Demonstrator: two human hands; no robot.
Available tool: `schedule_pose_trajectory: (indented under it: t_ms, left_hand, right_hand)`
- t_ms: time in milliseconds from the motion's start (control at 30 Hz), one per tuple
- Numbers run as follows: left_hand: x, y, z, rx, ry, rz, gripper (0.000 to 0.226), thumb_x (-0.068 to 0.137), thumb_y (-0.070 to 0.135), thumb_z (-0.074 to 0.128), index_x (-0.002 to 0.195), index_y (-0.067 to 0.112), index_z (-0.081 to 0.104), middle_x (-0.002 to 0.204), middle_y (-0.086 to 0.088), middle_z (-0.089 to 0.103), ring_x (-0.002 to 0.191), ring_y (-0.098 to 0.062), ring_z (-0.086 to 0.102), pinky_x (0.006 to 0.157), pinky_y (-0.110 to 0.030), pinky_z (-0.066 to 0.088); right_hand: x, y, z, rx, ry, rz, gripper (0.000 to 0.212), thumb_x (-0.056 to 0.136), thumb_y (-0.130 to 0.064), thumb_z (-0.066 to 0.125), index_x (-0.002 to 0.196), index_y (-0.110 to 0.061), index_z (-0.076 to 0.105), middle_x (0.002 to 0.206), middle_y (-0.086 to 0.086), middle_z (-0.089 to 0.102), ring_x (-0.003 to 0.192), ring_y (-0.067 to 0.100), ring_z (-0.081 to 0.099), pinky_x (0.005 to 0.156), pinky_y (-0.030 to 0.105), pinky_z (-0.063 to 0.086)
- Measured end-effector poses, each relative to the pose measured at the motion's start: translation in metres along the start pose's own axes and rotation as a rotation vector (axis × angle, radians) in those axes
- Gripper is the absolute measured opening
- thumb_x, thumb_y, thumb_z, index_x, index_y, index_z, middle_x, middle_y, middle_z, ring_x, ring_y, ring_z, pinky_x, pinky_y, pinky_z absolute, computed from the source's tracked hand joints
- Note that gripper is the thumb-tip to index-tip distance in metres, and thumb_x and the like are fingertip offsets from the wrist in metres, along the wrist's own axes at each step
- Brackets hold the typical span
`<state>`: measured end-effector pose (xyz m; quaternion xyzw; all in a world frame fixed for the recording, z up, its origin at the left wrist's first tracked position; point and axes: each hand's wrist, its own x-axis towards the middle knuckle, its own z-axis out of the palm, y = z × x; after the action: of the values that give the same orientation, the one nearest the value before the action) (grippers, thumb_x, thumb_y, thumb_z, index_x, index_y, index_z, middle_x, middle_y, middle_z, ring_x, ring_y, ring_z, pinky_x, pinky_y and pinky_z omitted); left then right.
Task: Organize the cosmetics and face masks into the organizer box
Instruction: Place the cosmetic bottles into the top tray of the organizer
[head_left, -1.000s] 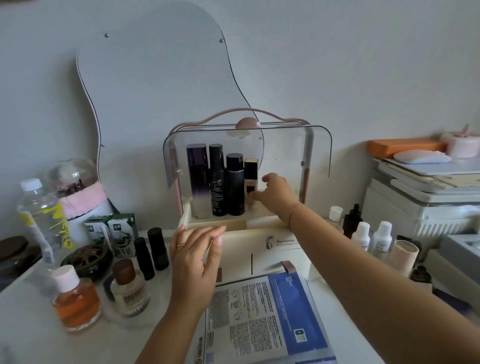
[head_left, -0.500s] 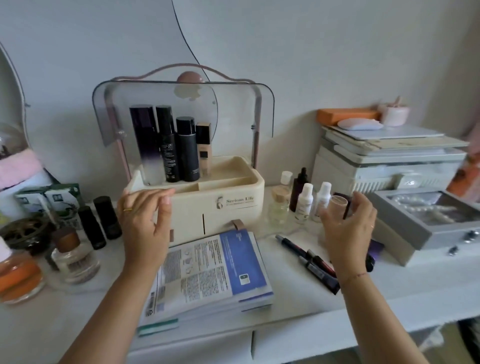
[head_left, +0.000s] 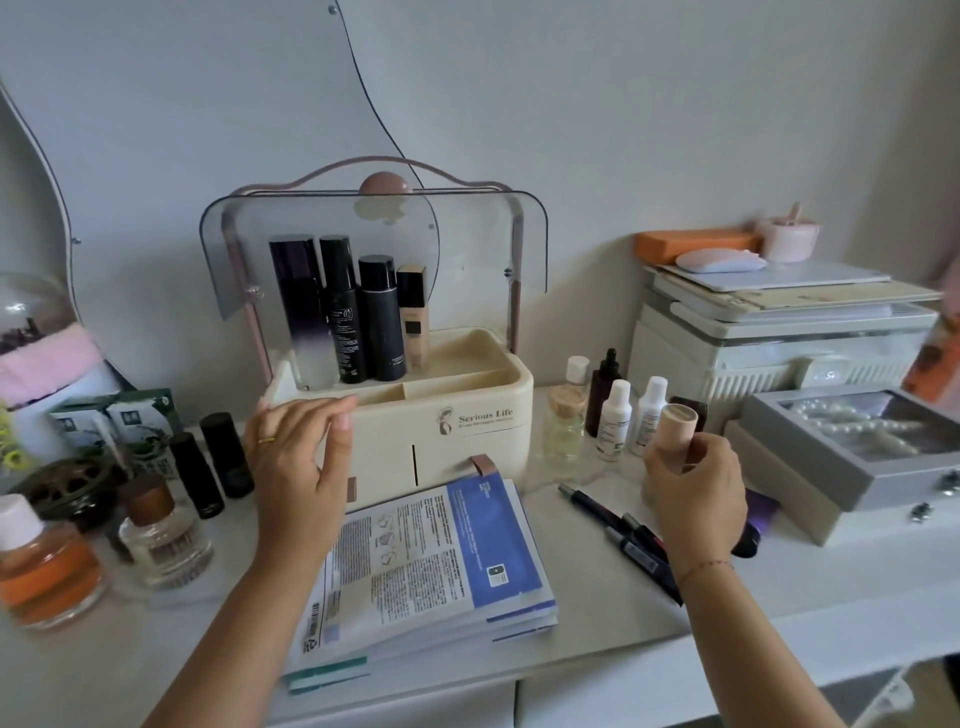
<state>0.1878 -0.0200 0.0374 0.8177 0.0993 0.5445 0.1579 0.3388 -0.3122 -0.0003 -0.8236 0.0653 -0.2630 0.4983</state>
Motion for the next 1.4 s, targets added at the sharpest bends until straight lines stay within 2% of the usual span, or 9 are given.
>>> schedule_pose_trajectory:
  t_ms: [233, 400, 500, 567, 767, 933, 1100, 1300, 1400]
  left_hand:
    - [-0.003, -0.001, 0.0, 0.011, -0.012, 0.009, 0.036, 0.097, 0.027, 0.04, 0.104, 0.01, 0.071, 0.099, -0.002, 0.07, 0.098, -0.022, 0.056, 0.108, -0.048, 0.027]
    - [-0.003, -0.003, 0.001, -0.005, -0.005, 0.006, 0.035, 0.096, 0.029, 0.039, 0.105, 0.014, 0.07, 0.1, 0.003, 0.068, 0.101, -0.018, 0.055, 0.106, -0.048, 0.03]
    - [-0.003, -0.004, 0.002, -0.04, -0.004, -0.006, 0.034, 0.096, 0.03, 0.04, 0.103, 0.014, 0.07, 0.102, 0.006, 0.068, 0.103, -0.014, 0.054, 0.108, -0.049, 0.029]
    - [-0.002, -0.003, 0.002, -0.046, -0.004, -0.002, 0.033, 0.095, 0.029, 0.041, 0.103, 0.014, 0.07, 0.102, 0.008, 0.067, 0.102, -0.011, 0.054, 0.107, -0.052, 0.029]
    - [-0.003, 0.0, -0.002, -0.038, -0.029, -0.024, 0.038, 0.097, 0.035, 0.036, 0.107, 0.019, 0.069, 0.102, 0.011, 0.066, 0.102, -0.013, 0.055, 0.106, -0.046, 0.03]
    - [-0.002, -0.001, -0.002, -0.041, -0.031, -0.022, 0.04, 0.097, 0.036, 0.035, 0.107, 0.019, 0.07, 0.102, 0.012, 0.066, 0.1, -0.014, 0.057, 0.107, -0.047, 0.029]
    - [-0.003, -0.004, -0.001, -0.036, -0.025, -0.01, 0.035, 0.096, 0.031, 0.04, 0.106, 0.018, 0.07, 0.101, 0.01, 0.067, 0.101, -0.015, 0.058, 0.108, -0.048, 0.028]
    - [-0.003, -0.004, 0.001, -0.039, -0.016, -0.007, 0.034, 0.096, 0.031, 0.039, 0.108, 0.019, 0.069, 0.102, 0.012, 0.065, 0.104, -0.009, 0.051, 0.111, -0.044, 0.025]
    - [-0.003, -0.005, 0.0, -0.032, -0.024, -0.005, 0.035, 0.096, 0.032, 0.038, 0.108, 0.02, 0.069, 0.102, 0.012, 0.065, 0.105, -0.009, 0.051, 0.111, -0.041, 0.024]
  right_hand:
    - [-0.018, -0.018, -0.012, 0.077, -0.091, -0.062, 0.024, 0.079, -0.035, 0.069, 0.096, -0.02, 0.059, 0.089, -0.002, 0.065, 0.086, 0.022, 0.06, 0.069, 0.033, 0.045]
    - [-0.043, -0.099, -0.024, 0.359, -0.156, -0.352, 0.034, 0.07, -0.038, 0.07, 0.101, -0.028, 0.059, 0.09, -0.016, 0.063, 0.082, -0.002, 0.062, 0.063, 0.008, 0.045]
    - [-0.05, -0.154, -0.011, 0.462, -0.285, -0.516, 0.035, 0.07, -0.038, 0.067, 0.103, -0.031, 0.057, 0.091, -0.024, 0.061, 0.086, -0.009, 0.061, 0.071, 0.003, 0.047]
    - [-0.047, -0.182, 0.013, 0.449, -0.375, -0.573, 0.032, 0.075, -0.032, 0.068, 0.106, -0.028, 0.059, 0.093, -0.021, 0.061, 0.088, -0.006, 0.06, 0.073, 0.009, 0.051]
    - [-0.015, -0.208, 0.088, 0.266, -0.612, -0.368, 0.018, 0.085, -0.022, 0.064, 0.099, -0.011, 0.06, 0.087, -0.005, 0.06, 0.081, 0.017, 0.058, 0.069, 0.024, 0.047]
    - [-0.003, -0.21, 0.12, 0.163, -0.704, -0.183, 0.021, 0.089, -0.019, 0.05, 0.101, -0.004, 0.06, 0.1, 0.018, 0.066, 0.094, 0.034, 0.064, 0.084, 0.048, 0.054]
    - [0.003, -0.209, 0.129, 0.182, -0.777, -0.129, 0.013, 0.088, -0.015, 0.053, 0.1, -0.012, 0.058, 0.101, 0.013, 0.067, 0.093, 0.03, 0.066, 0.084, 0.047, 0.055]
    - [0.007, -0.202, 0.135, 0.1, -0.805, -0.157, 0.021, 0.087, -0.011, 0.056, 0.1, 0.004, 0.064, 0.1, 0.024, 0.068, 0.092, 0.037, 0.066, 0.084, 0.051, 0.054]
    - [0.005, -0.203, 0.129, -0.034, -0.796, -0.254, 0.026, 0.089, -0.012, 0.054, 0.108, 0.002, 0.063, 0.102, 0.018, 0.067, 0.086, 0.026, 0.059, 0.084, 0.037, 0.052]
